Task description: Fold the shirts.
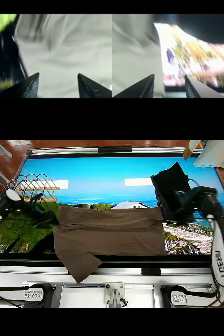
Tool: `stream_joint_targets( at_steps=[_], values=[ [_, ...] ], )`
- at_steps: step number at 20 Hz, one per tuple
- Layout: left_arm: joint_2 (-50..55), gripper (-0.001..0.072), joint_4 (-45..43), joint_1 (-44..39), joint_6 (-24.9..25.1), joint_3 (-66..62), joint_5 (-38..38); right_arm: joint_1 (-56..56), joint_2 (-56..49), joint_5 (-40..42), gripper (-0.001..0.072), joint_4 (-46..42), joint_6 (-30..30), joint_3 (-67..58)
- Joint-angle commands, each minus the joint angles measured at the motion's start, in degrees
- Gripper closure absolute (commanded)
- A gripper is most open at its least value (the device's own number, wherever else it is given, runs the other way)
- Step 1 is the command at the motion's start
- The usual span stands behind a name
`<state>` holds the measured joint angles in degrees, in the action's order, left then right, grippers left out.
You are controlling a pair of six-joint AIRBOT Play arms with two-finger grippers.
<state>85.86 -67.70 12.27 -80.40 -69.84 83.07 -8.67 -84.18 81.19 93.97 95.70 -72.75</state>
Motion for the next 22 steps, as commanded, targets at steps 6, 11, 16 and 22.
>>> stream_joint_targets(
  at_steps=[6, 11, 16, 22],
  values=[
    [-22.4, 0.0178, 3.9, 12.3, 8.4, 35.2, 0.0, -21.6, 13.6, 1.5, 0.0205, 10.4, 5.1, 14.8],
    [-22.3, 0.0177, 8.1, 11.5, 8.9, 39.4, -7.1, -20.0, 13.5, -1.4, 0.0205, 11.0, 5.1, 14.8],
    [-20.1, 0.0178, 7.3, 8.7, 9.2, 39.4, -8.5, -19.7, 13.5, -1.3, 0.0205, 11.0, 5.1, 14.8],
    [-18.2, 0.0179, 8.5, 3.0, 8.6, 39.5, -12.9, -19.7, 13.5, -0.5, 0.0205, 11.0, 5.1, 14.8]
  ],
)
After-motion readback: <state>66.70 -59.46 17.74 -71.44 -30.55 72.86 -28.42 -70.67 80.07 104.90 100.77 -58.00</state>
